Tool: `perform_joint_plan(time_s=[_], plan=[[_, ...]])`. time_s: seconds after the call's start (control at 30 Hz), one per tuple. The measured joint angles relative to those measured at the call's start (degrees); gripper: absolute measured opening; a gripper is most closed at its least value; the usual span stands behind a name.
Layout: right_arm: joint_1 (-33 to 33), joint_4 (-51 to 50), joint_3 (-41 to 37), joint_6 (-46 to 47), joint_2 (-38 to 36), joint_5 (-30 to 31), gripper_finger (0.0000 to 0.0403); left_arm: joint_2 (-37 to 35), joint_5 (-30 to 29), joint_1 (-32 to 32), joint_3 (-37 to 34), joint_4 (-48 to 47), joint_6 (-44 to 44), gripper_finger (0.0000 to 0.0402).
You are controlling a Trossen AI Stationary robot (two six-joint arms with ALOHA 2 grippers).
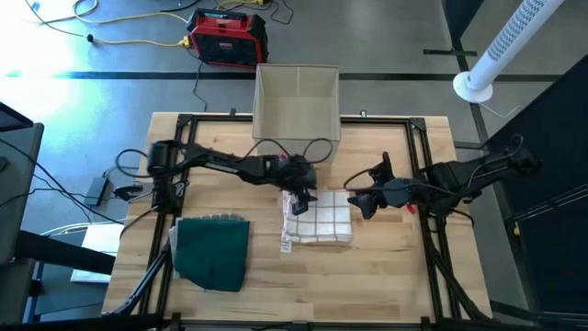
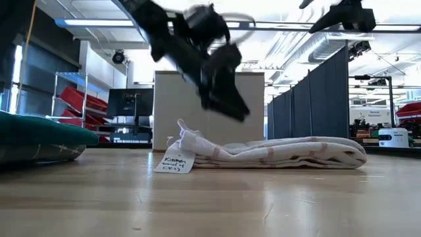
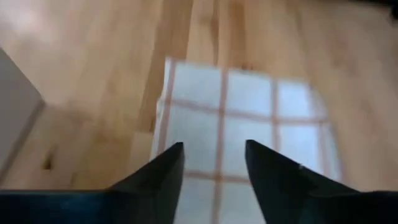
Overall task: Fold towel
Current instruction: Stack the folded white patterned kitchen towel on top of the folded green kitchen towel
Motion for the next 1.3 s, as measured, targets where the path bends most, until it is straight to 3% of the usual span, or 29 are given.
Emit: perform_joint_plan(time_s=[0.1,0.27,0.53,0.63,0.83,1.03,1.3], plan=[[1.68,0.24,-0.02,0.82,0.13,1.92,0.0204,3.20,-2.01,0.62,0.13,-0.22,1.66,0.0225],[4.33,0.23,-0.02,2.97,0.24,4.43,0.0204,5.53,-10.54,0.64,0.15,-0.31,1.82,0.0238],[7.00,0.13,-0.02,3.57,0.24,6.18,0.0204,8.78,-10.23,0.25,0.59,-3.79,3.32,0.0215],[7.06,-0.02,-0.02,3.59,0.24,7.14,0.0204,9.65,-11.14,-0.84,0.85,-7.19,2.67,0.0170],[7.04,-0.81,-0.02,3.48,0.24,9.20,0.0204,9.53,-13.41,-3.23,1.95,-9.97,-1.36,0.0018],[6.94,-2.09,-0.02,1.54,0.24,10.53,0.0204,6.38,-13.03,-5.46,7.47,-20.65,-7.60,0.0014],[6.89,-4.47,-0.03,-1.32,0.24,11.86,0.0204,-7.95,-11.00,-10.64,12.11,-33.49,-15.74,0.0014]])
